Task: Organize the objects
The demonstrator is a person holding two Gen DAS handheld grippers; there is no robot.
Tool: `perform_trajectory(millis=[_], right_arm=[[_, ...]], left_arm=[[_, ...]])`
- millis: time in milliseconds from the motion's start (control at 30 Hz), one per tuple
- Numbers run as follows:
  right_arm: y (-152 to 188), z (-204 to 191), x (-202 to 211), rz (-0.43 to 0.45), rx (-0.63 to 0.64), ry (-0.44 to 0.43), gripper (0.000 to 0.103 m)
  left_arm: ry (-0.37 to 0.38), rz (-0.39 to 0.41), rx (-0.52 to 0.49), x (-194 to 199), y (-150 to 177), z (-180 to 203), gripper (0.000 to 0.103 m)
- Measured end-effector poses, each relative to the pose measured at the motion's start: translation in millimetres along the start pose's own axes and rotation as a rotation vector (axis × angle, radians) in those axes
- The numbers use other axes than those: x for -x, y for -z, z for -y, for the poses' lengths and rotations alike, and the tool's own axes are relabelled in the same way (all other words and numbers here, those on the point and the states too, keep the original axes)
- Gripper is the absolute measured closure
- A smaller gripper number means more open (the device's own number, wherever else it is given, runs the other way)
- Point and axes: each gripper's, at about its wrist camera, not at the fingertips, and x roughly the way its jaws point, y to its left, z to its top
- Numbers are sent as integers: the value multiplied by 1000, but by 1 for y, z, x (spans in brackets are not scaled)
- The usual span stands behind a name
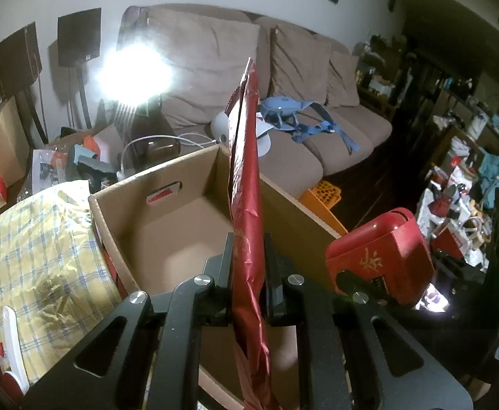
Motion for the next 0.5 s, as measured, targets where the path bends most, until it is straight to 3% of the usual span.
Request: perform_trajectory(millis=[500], right_arm=[[6, 0, -15, -58, 5, -2, 38]], left_arm=[[22, -58, 7, -13, 6, 0, 91]])
